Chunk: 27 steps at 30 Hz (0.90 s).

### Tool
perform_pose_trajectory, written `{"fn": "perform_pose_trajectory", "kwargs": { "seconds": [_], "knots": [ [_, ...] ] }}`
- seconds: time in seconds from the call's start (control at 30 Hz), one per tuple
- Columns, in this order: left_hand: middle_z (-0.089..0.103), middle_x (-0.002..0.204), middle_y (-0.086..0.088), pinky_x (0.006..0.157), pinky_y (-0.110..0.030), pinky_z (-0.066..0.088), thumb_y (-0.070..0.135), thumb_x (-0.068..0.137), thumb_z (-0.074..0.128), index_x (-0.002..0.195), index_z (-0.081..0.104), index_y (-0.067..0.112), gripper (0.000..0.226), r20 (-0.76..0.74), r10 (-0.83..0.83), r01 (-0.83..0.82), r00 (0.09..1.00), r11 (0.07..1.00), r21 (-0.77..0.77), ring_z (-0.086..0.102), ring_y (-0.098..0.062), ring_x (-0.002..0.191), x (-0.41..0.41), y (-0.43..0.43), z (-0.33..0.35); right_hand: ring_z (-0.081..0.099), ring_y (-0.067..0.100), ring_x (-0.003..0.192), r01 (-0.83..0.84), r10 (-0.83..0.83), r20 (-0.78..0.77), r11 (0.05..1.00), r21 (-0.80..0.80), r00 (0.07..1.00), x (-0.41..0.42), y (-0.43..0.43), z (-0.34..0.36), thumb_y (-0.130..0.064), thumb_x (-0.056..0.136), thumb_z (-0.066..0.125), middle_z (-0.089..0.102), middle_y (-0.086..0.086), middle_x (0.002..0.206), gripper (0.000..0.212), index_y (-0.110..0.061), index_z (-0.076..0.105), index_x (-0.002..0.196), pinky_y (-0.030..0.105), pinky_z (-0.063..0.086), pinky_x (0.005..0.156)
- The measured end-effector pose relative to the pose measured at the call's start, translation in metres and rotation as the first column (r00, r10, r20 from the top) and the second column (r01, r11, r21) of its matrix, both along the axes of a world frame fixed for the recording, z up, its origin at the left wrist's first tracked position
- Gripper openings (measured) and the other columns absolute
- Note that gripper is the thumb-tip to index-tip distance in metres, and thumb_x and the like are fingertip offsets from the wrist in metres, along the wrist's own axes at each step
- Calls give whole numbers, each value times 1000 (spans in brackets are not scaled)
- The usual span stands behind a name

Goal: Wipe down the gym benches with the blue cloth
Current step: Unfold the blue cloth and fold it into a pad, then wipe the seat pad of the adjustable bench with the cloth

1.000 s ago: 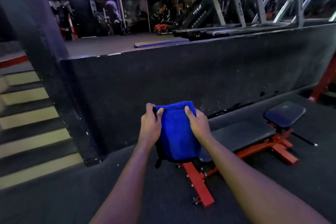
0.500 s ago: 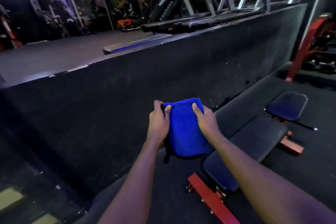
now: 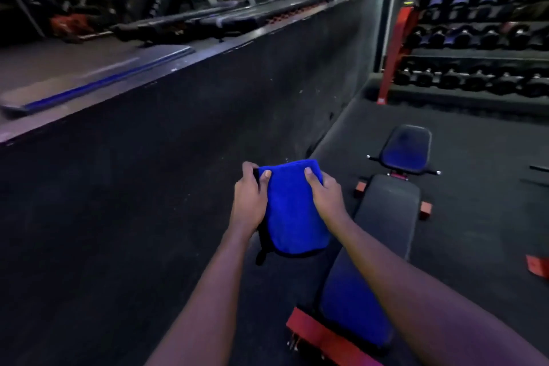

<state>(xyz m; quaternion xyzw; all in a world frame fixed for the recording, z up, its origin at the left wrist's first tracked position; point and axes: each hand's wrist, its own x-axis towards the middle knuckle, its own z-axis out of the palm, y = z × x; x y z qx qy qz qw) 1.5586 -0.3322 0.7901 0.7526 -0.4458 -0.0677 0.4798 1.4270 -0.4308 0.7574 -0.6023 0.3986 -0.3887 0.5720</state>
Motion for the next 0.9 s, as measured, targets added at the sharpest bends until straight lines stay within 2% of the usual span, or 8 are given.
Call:
{"fn": "perform_pose_trajectory", "kwargs": {
  "seconds": [0.1,0.17,0.27,0.4,0.6,0.67,0.8,0.9],
  "knots": [
    [56,74,2,52,-13,36,30,103,44,98,41,16,15,0,-121,121,993,992,23,54,-8,66,29,-40,-12,56,11,64,104,-103,-6,995,10,995,19,-25,-12,-43,100,51,62,1,71,46,-2,59,82,30,45,59],
    [57,74,2,52,-16,34,32,103,44,98,41,17,16,14,-214,213,977,976,47,56,-10,66,50,-70,-20,52,9,60,206,-206,0,978,23,979,31,-40,-20,-40,100,53,57,-4,66,41,-10,54,72,28,43,59],
    [59,78,-1,55,-20,38,31,103,44,99,42,16,17,22,-344,342,939,938,60,58,-14,70,72,-109,-28,52,8,62,360,-360,-26,933,12,933,44,-55,-26,-37,100,54,57,-3,69,36,-13,56,73,24,42,58],
    [63,87,-13,65,-41,41,31,102,47,105,45,8,23,43,-521,516,853,852,83,60,-33,79,85,-154,-37,47,4,54,576,-574,-56,817,32,817,52,-62,-33,-38,99,55,52,-6,62,40,-15,50,67,17,36,49],
    [59,85,-7,63,-32,29,24,102,48,107,46,6,19,24,-799,793,600,599,113,56,-30,79,60,-204,-55,52,8,64,827,-822,-96,559,58,562,36,-50,-57,-40,99,54,58,0,69,44,-4,56,75,27,42,59],
    [58,84,-7,62,-30,28,22,101,49,106,45,4,19,8,-870,864,494,491,112,53,-26,76,41,-219,-66,54,5,63,883,-876,-114,466,53,469,24,-49,-67,-40,100,53,61,-3,69,41,-8,59,75,23,43,58],
    [62,88,-13,66,-37,39,29,102,46,104,43,9,20,1,-938,924,346,341,173,58,-30,80,7,-240,-97,51,2,59,946,-941,-117,306,104,317,6,-43,-95,-36,100,53,58,-4,68,40,-6,59,76,16,40,54],
    [61,87,-10,64,-32,35,29,102,46,103,42,9,21,-49,-972,949,231,213,232,57,-25,78,-13,-248,-120,51,6,61,971,-968,-145,182,154,205,-1,-35,-118,-37,100,54,57,-2,69,39,-7,57,75,17,39,52]
  ]
}}
